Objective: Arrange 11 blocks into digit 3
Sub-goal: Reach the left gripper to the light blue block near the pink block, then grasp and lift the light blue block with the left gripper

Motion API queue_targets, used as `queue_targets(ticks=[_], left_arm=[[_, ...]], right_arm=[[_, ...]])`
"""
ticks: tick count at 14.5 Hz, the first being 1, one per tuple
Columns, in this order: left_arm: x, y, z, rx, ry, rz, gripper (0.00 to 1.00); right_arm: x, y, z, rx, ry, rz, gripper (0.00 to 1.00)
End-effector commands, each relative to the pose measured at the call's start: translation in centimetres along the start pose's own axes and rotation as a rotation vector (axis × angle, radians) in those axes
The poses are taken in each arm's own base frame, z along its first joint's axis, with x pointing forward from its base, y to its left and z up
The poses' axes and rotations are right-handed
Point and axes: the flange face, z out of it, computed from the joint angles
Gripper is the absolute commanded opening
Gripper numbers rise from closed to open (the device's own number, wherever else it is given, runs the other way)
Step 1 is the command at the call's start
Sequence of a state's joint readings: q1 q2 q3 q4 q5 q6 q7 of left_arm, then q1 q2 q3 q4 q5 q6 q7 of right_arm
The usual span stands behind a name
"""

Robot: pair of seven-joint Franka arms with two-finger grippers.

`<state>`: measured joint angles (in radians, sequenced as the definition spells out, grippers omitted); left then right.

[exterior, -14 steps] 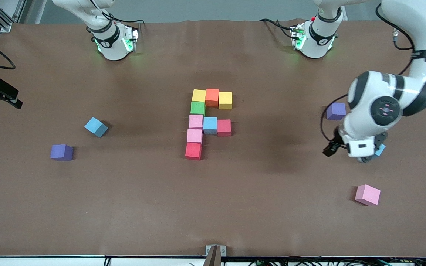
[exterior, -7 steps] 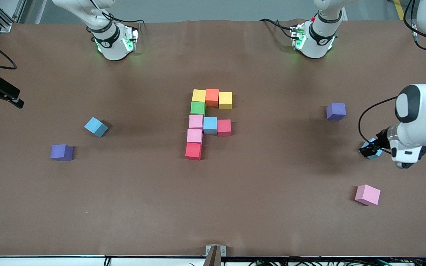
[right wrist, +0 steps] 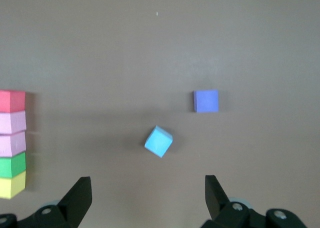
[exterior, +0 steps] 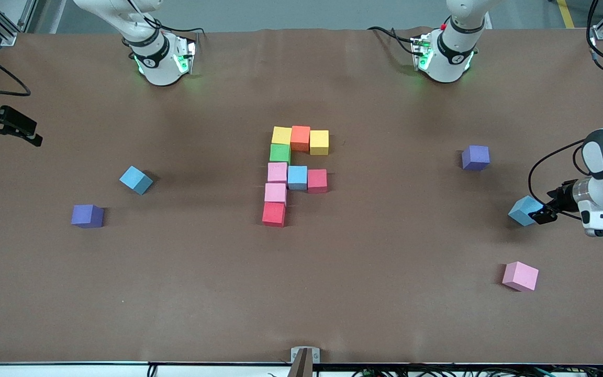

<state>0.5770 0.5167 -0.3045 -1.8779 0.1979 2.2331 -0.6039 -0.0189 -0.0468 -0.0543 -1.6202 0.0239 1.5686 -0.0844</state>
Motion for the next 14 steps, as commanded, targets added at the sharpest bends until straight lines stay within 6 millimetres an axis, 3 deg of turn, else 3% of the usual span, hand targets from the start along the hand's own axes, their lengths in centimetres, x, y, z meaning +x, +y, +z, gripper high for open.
queue_targets(ticks=[1,5,6,7,8,9,10,12,14], left_arm=[[0.2,0.7,0.9,-0.016,-0.002,0.010,1.00],[0.3,1.0,2.9,-0.021,-0.020,0.014,0.96],[0.3,0.9,3.4,-0.015,-0.026,0.022,0.82],[0.3,1.0,3.7,-0.015,-0.029,0.026,0.75],[0.2,1.3,3.6,-0.015,-0.027,0.030,0.55],[-0.1,2.3,2.9,-0.021,-0.018,0.036,0.43],[-0.3,3.9,1.3,-0.037,-0.001,0.047,0.38],[-1.8,7.9,-1.3,-0.056,-0.007,0.088,0.24],[-3.8,12.3,-2.9,-0.066,-0.002,0.054,0.18]], right_arm=[[-1.5,0.0,-0.1,-0.015,-0.001,0.008,1.00],[-3.2,-0.1,0.7,-0.016,0.040,0.006,1.00],[-3.7,-0.1,1.1,-0.017,0.065,0.006,1.00],[-3.8,-0.2,1.0,-0.020,0.083,-0.001,1.00],[-3.6,-0.4,0.6,-0.027,0.094,-0.006,1.00],[-3.5,-0.6,-1.0,-0.029,0.119,-0.005,1.00],[-3.1,-0.6,-2.0,-0.023,0.139,-0.003,1.00],[-2.4,-0.1,-2.6,-0.019,0.155,0.005,1.00],[-1.9,0.3,-2.2,-0.019,0.148,0.015,1.00]])
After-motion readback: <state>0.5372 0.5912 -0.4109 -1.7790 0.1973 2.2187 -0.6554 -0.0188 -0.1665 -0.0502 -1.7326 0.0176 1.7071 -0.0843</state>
